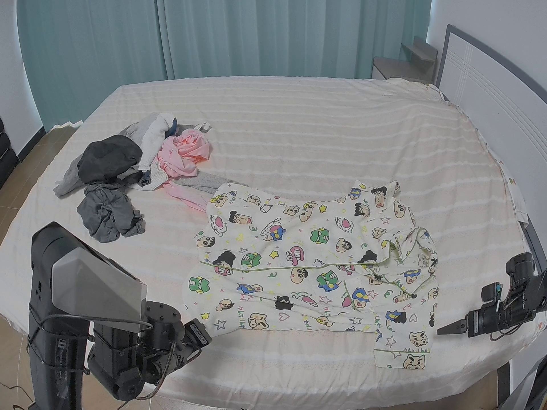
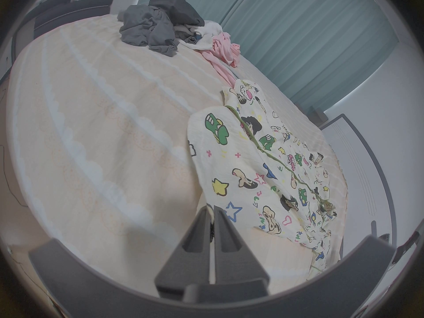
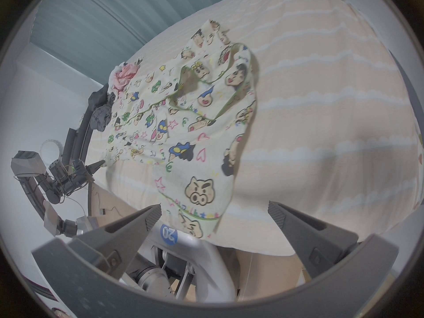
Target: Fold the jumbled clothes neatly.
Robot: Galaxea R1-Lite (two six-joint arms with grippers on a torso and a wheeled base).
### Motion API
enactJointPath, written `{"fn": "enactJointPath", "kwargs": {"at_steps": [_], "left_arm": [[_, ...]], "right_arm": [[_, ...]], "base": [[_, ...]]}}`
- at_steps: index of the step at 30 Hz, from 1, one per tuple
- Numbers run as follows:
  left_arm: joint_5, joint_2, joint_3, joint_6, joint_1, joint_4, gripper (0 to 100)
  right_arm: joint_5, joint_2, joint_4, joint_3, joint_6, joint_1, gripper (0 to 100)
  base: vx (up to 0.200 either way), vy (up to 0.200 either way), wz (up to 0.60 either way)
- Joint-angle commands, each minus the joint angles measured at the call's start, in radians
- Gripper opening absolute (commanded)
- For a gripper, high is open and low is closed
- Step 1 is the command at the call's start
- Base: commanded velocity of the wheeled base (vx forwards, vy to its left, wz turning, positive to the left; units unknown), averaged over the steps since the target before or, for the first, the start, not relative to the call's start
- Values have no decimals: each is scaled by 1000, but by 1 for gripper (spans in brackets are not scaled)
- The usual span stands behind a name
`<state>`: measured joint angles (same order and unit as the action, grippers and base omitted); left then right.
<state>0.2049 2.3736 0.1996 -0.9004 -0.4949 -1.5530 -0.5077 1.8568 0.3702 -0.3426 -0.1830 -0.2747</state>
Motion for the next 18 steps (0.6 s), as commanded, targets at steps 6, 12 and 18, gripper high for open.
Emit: {"fn": "enactJointPath", "kwargs": {"at_steps": [6,12,18], "left_arm": [[-1,-36,-49,-40,-5,-18,0],[-1,-36,-51,-41,-7,-18,0],[1,-36,-49,-41,-7,-18,0]], "right_arm": [[43,91,-19,-61,129,164,100],[44,139,-7,-59,138,170,100],[47,167,-5,-64,143,181,100]], "base": [[0,0,0],[0,0,0],[0,0,0]]}}
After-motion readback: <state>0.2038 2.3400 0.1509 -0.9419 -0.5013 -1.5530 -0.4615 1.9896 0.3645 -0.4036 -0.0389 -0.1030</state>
